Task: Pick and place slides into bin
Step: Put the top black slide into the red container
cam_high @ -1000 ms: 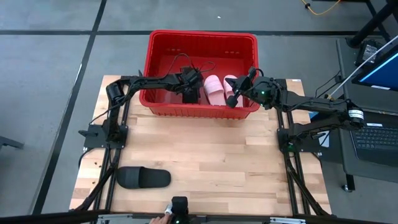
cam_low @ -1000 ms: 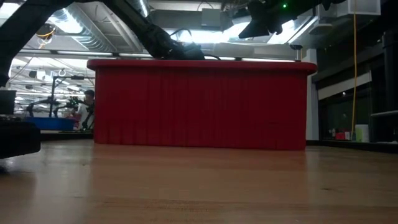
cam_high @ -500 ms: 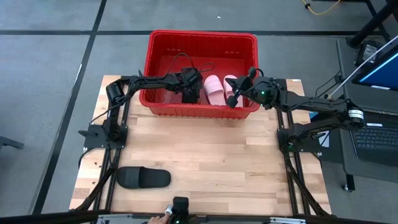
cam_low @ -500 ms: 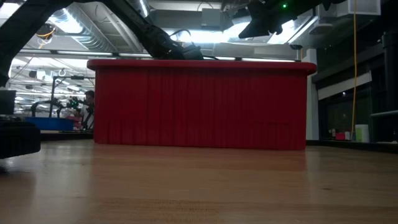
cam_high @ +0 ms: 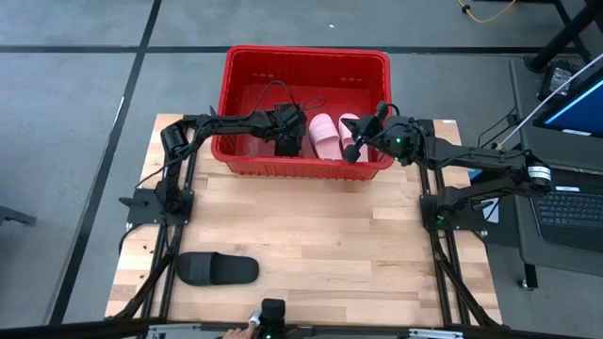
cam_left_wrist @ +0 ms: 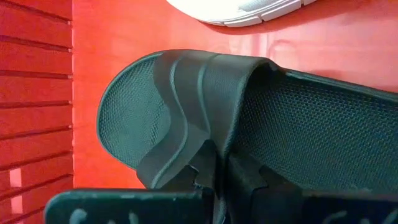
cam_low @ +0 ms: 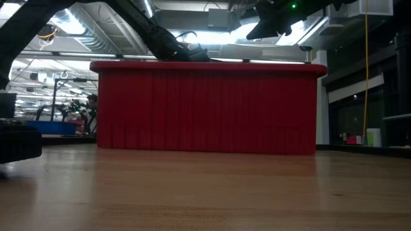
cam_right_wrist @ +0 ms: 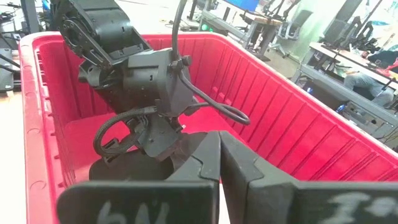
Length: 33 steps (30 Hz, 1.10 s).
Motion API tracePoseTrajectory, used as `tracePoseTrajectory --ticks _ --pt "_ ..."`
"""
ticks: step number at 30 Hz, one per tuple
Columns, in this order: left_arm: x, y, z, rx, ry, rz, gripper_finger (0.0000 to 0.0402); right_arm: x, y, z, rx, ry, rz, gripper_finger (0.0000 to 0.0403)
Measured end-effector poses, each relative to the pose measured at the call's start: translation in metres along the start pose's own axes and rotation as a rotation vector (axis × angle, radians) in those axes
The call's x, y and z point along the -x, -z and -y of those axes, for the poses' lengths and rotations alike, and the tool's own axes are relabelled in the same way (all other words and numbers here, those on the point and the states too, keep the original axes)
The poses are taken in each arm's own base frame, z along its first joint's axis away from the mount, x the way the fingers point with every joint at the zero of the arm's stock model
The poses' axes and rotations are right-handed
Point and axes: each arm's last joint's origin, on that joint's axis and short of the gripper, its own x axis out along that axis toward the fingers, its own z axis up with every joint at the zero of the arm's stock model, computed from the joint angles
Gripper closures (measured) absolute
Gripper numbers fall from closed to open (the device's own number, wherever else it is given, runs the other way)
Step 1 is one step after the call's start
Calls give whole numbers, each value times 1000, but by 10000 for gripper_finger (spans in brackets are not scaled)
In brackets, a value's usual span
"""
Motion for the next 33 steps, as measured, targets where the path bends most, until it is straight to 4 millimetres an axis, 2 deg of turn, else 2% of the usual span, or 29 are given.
tracePoseTrajectory --ticks 12,22,33 --pt "1 1 0 16 48 23 328 0 0 -1 0 -27 5 395" --pt "22 6 -10 60 142 76 278 0 0 -1 1 -52 5 395" --pt "26 8 -8 40 170 56 267 0 0 -2 1 -54 4 396"
